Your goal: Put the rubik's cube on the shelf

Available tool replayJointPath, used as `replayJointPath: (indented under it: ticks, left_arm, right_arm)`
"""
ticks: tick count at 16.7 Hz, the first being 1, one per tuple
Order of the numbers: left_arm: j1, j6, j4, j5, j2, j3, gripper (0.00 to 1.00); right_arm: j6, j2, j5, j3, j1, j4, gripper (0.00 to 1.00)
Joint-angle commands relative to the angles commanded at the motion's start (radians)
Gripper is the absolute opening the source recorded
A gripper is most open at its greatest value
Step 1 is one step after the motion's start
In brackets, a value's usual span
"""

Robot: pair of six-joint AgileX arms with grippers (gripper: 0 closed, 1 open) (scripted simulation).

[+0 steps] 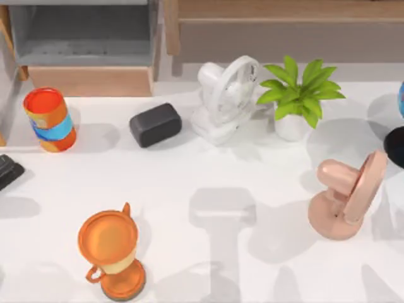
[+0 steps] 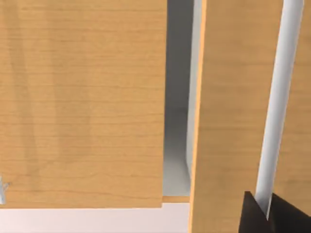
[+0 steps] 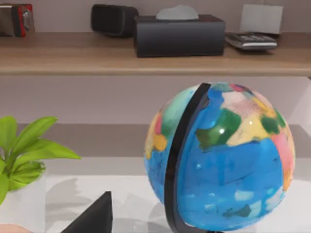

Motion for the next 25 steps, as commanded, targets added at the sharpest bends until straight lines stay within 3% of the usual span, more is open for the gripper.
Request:
replayJointPath:
  ticks: [4,7,20,25]
  left_arm:
    - [0.063,0.003,0.062,0.062,-0.043,-0.103,0.0]
    - [0.064,0.003,0.063,0.063,-0.044,-0.105,0.0]
    - [0.064,0.003,0.063,0.063,-0.044,-0.105,0.98]
    - [0.064,0.003,0.063,0.063,-0.044,-0.105,1.0]
  right_arm:
    - [0.0,0.0,0.0,0.0,0.0,0.0,1.0]
    - [0.0,0.0,0.0,0.0,0.0,0.0,1.0]
    - [0.0,0.0,0.0,0.0,0.0,0.0,1.0]
    - [0.0,0.0,0.0,0.0,0.0,0.0,1.0]
